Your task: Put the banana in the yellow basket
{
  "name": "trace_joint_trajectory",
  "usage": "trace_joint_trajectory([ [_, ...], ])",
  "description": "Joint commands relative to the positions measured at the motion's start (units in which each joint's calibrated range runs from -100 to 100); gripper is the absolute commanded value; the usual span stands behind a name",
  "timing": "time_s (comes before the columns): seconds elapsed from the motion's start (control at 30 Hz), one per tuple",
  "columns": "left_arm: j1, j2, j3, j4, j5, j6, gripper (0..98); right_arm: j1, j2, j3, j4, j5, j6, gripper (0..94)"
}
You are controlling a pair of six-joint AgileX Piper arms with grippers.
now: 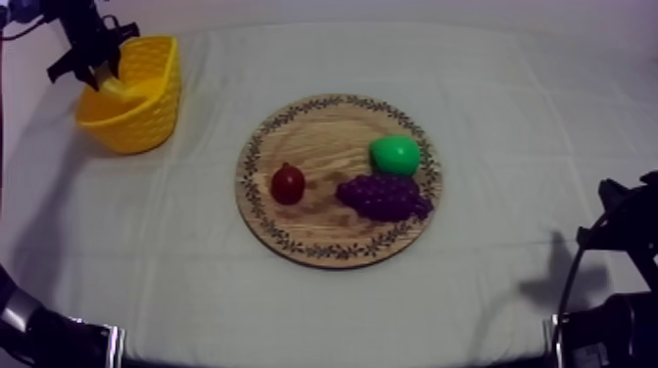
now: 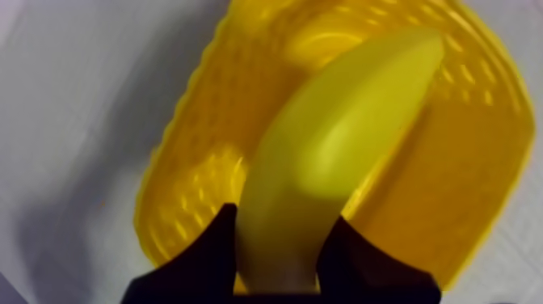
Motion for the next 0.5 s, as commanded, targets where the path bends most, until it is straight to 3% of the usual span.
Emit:
trace_joint_trajectory([
  [0.0,-0.04,0.99,-0.36,0.07,-0.52,0.07,27.8,0.02,-0.02,-0.03,0.00,0.04,0.01,0.3],
  [0.47,-0.29,8.92,-2.82,1.32,-5.54,0.15,29.2,0.02,-0.02,-0.03,0.00,0.04,0.01,0.3],
])
